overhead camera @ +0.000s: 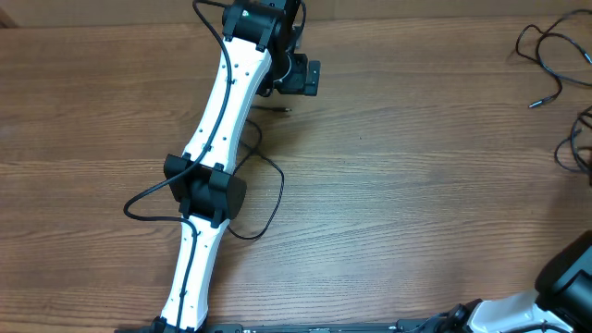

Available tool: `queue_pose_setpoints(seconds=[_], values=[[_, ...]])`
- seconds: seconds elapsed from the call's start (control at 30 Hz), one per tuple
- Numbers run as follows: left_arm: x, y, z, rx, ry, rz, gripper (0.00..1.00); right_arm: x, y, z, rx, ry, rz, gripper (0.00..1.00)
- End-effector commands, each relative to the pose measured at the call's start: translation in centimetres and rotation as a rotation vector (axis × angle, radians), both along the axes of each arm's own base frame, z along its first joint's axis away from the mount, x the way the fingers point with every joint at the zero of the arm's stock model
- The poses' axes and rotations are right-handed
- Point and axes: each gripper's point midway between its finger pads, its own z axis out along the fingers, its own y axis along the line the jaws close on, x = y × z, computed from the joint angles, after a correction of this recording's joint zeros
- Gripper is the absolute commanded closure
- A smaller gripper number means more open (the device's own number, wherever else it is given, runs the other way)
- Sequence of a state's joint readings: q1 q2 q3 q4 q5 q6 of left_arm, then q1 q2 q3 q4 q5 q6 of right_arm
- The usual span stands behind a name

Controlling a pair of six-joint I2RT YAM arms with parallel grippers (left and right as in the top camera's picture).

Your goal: Untangle cables

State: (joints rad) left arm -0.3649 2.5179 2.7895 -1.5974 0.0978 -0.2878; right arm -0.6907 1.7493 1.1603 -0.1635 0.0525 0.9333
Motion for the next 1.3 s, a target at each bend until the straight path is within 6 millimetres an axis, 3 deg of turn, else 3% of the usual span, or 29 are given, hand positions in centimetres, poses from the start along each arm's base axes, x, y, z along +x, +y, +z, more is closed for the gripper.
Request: queue_pose_setpoints(seconds=[0.0,0.13,0.17,0.23,0.27,0.47,0.5,0.63,0.73,0.87,0.97,1.03,1.07,1.13,1.27], values=[[1.8,3.6,2.8,0.079,-0.113,0.151,0.0,5.6,7.4,2.3,0.056,-0.109,0.322,0.96],[2.8,6.3,4.7,0.051,-0.155,0.244,0.0,9.8,15.8,2.9,0.034,-0.124,0.542,0.96],[3.0,7.4,5.3,0.045,-0.167,0.266,0.0,11.3,19.1,3.5,-0.016,-0.134,0.641,0.96],[3.1,9.2,6.4,0.034,-0.18,0.302,0.0,12.9,23.7,4.4,-0.094,-0.152,0.77,0.96],[3.0,11.0,7.2,0.032,-0.189,0.339,0.0,13.8,27.8,5.0,-0.156,-0.16,0.855,0.96],[3.2,15.0,10.2,-0.082,-0.238,0.398,0.0,13.6,41.4,4.6,-0.259,-0.136,1.026,0.81],[3.2,15.6,10.6,-0.095,-0.242,0.409,0.0,13.1,43.6,4.2,-0.255,-0.134,1.07,0.76],[3.1,17.2,11.2,-0.111,-0.253,0.435,0.0,10.9,50.7,2.1,-0.232,-0.103,1.224,0.3],[3.0,17.8,11.5,-0.104,-0.263,0.429,0.0,8.8,55.6,1.2,-0.248,-0.105,1.412,0.12],[3.0,17.9,11.5,-0.092,-0.269,0.405,0.0,5.7,61.2,0.5,-0.403,-0.136,1.717,0.08],[3.0,17.9,11.5,-0.089,-0.27,0.396,0.0,3.5,64.9,-1.6,-0.596,-0.147,1.916,0.07],[3.0,17.9,11.5,-0.087,-0.271,0.39,0.0,2.8,66.6,-3.4,-0.702,-0.153,2.003,0.07],[3.0,17.8,11.5,-0.084,-0.273,0.377,0.0,2.4,67.6,-5.3,-0.757,-0.15,2.054,0.06],[3.0,17.8,11.5,-0.083,-0.274,0.374,0.0,1.9,68.5,-8.1,-0.753,-0.133,2.092,0.05],[3.0,17.8,11.5,-0.083,-0.274,0.374,0.0,0.3,69.6,-10.7,-0.666,-0.151,2.194,0.03]])
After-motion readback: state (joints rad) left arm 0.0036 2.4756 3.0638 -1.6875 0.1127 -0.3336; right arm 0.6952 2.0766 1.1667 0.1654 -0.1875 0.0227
